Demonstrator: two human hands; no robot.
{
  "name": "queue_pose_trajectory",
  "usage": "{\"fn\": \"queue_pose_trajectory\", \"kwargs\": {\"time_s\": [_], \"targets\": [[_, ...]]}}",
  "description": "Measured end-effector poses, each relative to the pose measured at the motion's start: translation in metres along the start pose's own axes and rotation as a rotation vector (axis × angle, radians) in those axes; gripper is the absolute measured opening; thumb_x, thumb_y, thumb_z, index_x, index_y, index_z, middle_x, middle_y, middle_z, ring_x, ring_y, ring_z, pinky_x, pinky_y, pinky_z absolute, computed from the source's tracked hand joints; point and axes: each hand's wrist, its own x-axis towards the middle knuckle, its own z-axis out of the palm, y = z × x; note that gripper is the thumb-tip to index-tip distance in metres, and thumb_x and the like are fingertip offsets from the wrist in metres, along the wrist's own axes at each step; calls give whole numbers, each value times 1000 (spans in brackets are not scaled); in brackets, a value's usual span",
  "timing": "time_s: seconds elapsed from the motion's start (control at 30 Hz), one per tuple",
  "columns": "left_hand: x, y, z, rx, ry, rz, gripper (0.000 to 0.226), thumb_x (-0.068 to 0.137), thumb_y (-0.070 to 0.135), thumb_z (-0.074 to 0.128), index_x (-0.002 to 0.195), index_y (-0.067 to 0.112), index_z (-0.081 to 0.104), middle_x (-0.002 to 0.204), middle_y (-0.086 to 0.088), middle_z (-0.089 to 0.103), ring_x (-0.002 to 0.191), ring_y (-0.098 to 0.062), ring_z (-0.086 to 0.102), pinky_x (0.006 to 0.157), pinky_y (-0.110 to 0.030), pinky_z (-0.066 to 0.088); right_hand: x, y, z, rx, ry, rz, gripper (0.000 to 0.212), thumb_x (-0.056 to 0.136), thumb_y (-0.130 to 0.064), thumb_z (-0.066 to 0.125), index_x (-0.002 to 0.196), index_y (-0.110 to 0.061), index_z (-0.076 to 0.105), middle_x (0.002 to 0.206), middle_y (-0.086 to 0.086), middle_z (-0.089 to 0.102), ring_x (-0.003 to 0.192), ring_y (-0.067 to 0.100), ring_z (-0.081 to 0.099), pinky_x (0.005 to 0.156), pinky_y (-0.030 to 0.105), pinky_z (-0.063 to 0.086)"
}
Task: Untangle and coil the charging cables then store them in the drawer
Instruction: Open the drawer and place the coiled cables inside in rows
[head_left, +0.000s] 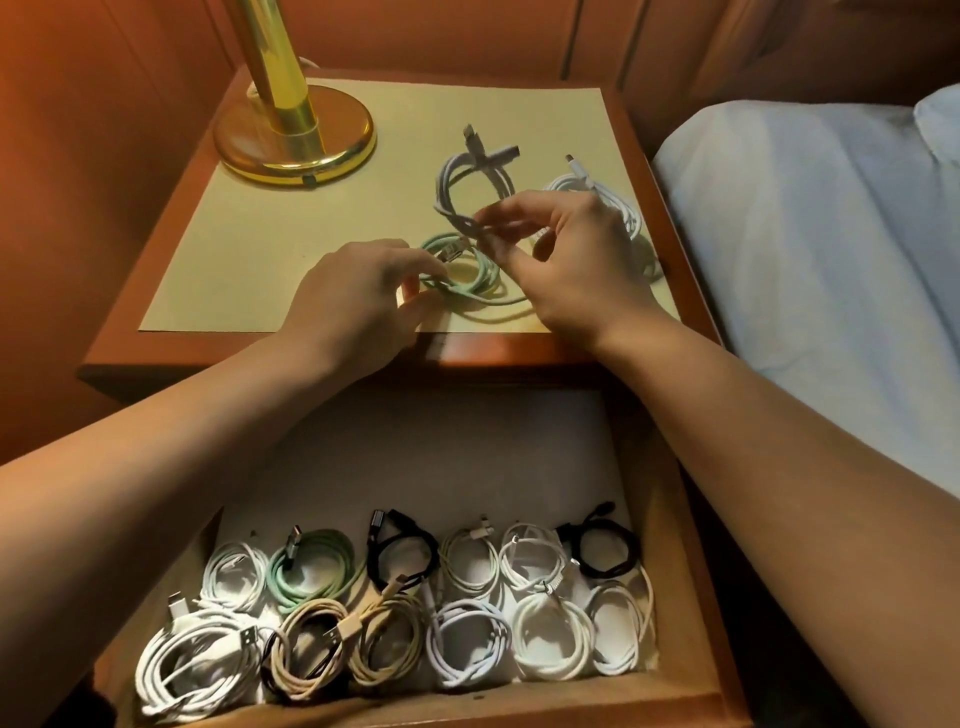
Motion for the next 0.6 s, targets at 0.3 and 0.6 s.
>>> {"fn": "queue_pose_trajectory", "kwargs": {"time_s": [0.3,0.6], "targets": [[-9,-7,-12,22,17,14,19,95,21,72,113,18,72,96,4,64,81,-18,57,69,-33,47,-37,-16,-30,-133,-193,-33,23,92,-33,79,115,-34,80,99,-12,78,72,-10,60,65,11,45],[-45,35,-42,-48,60,126,21,91,20,76,111,18,74,96,3,69,70,-4,54,62,-23,48,-91,-44,-80,-114,-310,135,21,87,-28,84,106,-34,81,94,-19,75,84,-4,69,73,16,55]]}}
